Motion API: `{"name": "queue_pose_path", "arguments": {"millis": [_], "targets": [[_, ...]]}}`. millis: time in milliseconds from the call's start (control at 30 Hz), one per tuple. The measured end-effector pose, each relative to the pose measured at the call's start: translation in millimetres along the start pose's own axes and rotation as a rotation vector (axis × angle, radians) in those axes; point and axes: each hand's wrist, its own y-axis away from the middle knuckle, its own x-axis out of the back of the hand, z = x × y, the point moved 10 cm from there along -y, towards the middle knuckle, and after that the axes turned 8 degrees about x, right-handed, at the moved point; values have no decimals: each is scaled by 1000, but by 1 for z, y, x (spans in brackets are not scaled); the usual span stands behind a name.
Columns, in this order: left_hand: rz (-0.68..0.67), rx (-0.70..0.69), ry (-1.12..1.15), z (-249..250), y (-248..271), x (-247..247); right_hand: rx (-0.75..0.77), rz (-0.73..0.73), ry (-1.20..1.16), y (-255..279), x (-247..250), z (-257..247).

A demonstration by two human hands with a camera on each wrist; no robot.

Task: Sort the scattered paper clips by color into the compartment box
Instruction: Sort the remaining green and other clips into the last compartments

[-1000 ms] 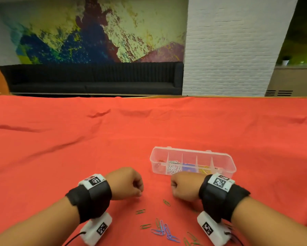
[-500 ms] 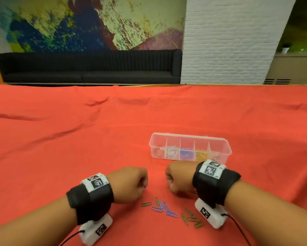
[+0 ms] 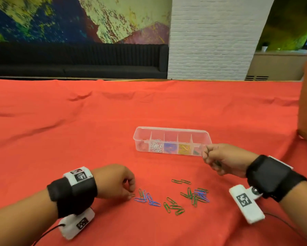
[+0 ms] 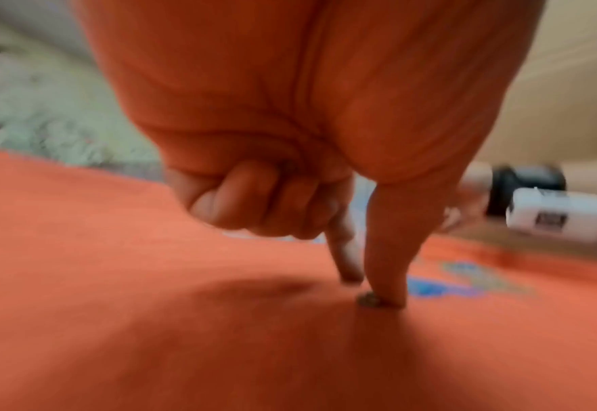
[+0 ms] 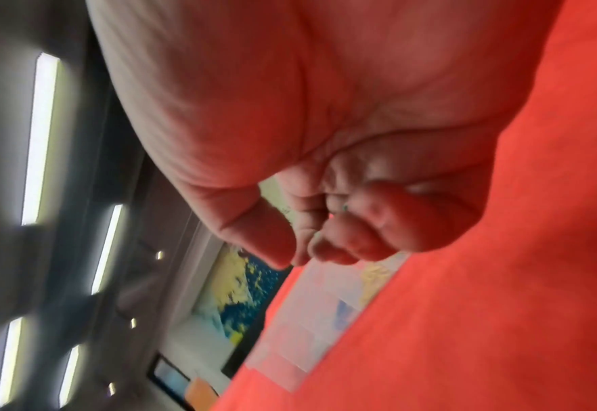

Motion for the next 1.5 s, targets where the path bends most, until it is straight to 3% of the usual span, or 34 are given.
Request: {"name": "queue_pose_path", "arguments": {"millis": [267, 433, 600, 700, 833, 900, 1000, 1100, 1200, 1300, 1400, 1500], "targets": [[-39, 30, -61, 4, -2, -1, 170, -176, 939, -3, -53, -13], [-39, -8, -94, 0, 1, -1, 139, -198, 1105, -12, -73, -8], [84, -76, -295, 13, 8, -4, 135, -230, 1111, -16, -76, -4], [-16, 31, -159, -2, 0, -7, 55, -252, 849, -13, -69, 0], [-97, 222, 663, -25, -9, 1, -57, -205, -242, -3, -61, 2], [-125, 223, 901, -26, -10, 1, -42, -191, -579, 0, -50, -2], [-227, 124, 1109, -13, -13, 1, -22, -128, -875, -3, -26, -5], [-213, 67, 905, -4, -16, 4, -4, -33, -946, -8, -4, -8], [-114, -55, 329, 14, -16, 8, 4, 143, -839, -16, 23, -11], [-11, -102, -155, 29, -9, 9, 9, 313, -553, -26, 49, -14], [51, -164, -272, 33, -8, 8, 34, 389, -320, -36, 60, -25], [66, -199, -276, 33, -8, 11, 67, 381, -243, -44, 57, -43]]}}
